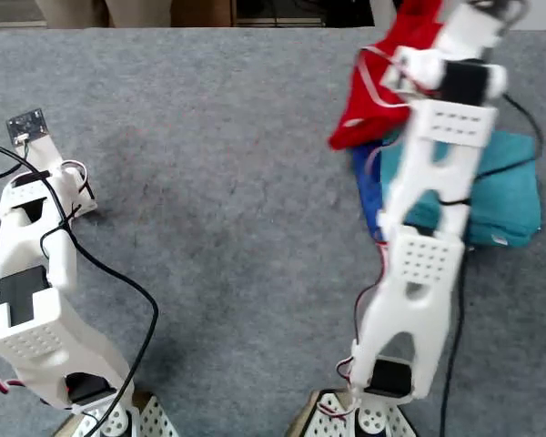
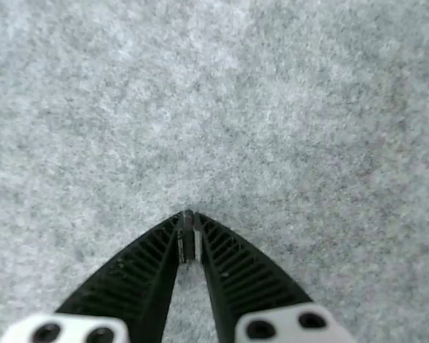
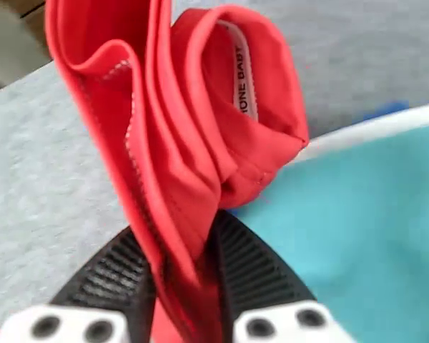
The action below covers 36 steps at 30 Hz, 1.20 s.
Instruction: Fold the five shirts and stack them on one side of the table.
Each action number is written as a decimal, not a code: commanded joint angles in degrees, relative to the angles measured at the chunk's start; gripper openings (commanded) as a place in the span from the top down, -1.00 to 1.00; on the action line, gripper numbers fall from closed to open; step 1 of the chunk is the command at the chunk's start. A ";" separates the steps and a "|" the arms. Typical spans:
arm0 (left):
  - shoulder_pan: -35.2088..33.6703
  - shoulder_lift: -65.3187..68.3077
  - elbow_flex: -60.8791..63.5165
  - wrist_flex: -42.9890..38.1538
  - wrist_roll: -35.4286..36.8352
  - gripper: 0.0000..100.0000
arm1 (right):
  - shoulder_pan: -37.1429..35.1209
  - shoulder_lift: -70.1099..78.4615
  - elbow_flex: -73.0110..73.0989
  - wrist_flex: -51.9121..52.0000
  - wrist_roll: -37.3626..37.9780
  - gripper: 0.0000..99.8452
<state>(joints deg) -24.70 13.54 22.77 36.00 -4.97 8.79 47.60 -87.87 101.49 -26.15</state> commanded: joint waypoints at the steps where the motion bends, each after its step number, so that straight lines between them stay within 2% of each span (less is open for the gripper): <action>1: -0.44 -3.03 -0.44 -0.79 -0.62 0.96 | 4.97 -11.12 7.96 0.88 2.37 0.99; 6: -0.44 -2.95 -0.44 -1.05 -0.62 0.96 | 10.42 -21.05 29.85 0.79 3.69 0.99; 10: -0.44 -2.95 -0.44 -0.88 -0.62 0.96 | 15.25 -27.03 41.98 0.62 6.15 0.99; 16: -0.44 -2.95 -0.26 -0.79 -0.62 0.96 | 23.43 -27.74 48.48 0.53 9.32 0.99; 22: -0.09 -2.95 -0.09 -0.70 -0.88 0.96 | 24.31 -24.84 49.27 0.53 12.48 0.98; 24: -0.09 -2.95 -0.18 -0.70 -0.70 0.96 | 24.13 -24.84 49.54 0.53 13.45 0.86; 26: -0.09 -3.30 0.00 -0.53 -0.88 0.96 | 24.13 -24.84 49.27 0.62 13.71 0.64; 28: 0.09 -3.65 -0.88 4.75 -1.23 0.96 | 24.13 -25.10 49.27 0.70 15.21 0.38; 31: -1.58 -8.13 -6.95 18.81 -2.64 0.96 | 24.13 -27.82 49.45 0.79 17.58 0.09; 36: -10.02 -20.35 -15.21 31.65 -4.40 0.96 | 22.55 -34.95 49.80 0.70 17.49 0.06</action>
<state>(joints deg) -29.80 1.85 13.80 61.23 -7.60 32.09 19.82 -38.29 101.49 -9.01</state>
